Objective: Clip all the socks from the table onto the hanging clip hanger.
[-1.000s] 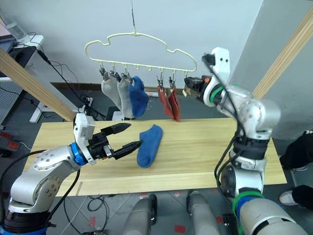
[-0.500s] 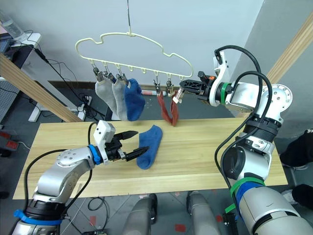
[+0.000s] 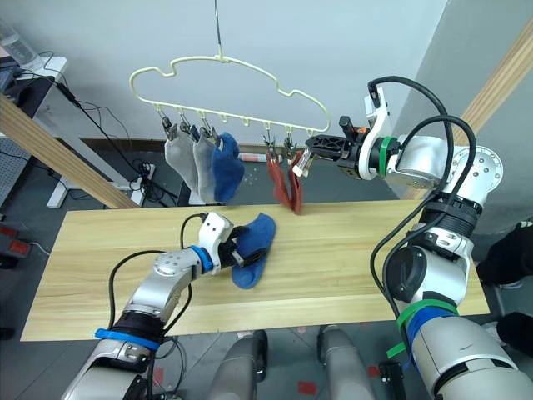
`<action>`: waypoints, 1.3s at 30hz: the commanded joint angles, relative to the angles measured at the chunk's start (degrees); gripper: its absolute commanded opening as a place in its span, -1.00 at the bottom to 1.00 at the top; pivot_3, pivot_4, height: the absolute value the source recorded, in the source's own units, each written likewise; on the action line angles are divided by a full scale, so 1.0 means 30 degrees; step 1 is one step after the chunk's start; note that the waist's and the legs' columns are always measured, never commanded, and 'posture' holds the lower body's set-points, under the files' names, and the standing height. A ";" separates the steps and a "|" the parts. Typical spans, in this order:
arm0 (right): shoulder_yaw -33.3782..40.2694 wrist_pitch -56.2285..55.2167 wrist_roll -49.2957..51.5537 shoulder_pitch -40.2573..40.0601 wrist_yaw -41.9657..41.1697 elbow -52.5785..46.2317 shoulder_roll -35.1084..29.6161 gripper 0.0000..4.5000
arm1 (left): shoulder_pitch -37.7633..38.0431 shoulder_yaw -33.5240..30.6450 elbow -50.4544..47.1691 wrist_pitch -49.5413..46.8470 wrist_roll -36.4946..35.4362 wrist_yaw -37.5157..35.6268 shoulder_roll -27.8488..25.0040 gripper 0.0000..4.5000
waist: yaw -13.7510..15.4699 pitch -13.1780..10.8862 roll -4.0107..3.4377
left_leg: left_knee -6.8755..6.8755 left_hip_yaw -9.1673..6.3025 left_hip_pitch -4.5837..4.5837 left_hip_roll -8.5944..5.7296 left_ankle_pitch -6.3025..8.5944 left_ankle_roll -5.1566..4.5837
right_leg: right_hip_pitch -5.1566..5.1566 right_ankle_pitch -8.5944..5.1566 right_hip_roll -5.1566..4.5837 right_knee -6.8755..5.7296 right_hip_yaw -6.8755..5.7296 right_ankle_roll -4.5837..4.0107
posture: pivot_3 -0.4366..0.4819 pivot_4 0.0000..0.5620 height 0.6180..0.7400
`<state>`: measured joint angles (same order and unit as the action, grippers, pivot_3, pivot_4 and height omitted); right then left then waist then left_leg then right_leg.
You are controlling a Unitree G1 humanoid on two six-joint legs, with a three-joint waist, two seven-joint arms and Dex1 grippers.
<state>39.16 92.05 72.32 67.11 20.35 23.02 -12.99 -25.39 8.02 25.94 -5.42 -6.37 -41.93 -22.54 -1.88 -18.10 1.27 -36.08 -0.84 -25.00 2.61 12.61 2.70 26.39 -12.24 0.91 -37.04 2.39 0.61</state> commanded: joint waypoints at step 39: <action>0.0126 -0.0301 0.3524 0.0373 0.2233 0.1468 0.0000 -0.76 | -0.0111 -0.1298 -0.5794 0.6014 -0.1103 -0.1700 0.0859 -0.99 | 0.0024 0.0000 0.0000 | -0.0014 -0.0010 0.0013 -0.0003 0.0000 -0.0001 | -0.0025 0.0015 0.0002 -0.0013 -0.0004 -0.0013 | -0.08 0.19 1.00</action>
<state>39.35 90.74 79.66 67.15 26.66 28.03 -12.66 -25.18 4.83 9.54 10.58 -9.97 -48.24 -20.34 -1.80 -18.10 1.27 -36.13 -0.86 -24.96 2.60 12.61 2.69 26.32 -12.19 0.91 -37.08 2.38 0.57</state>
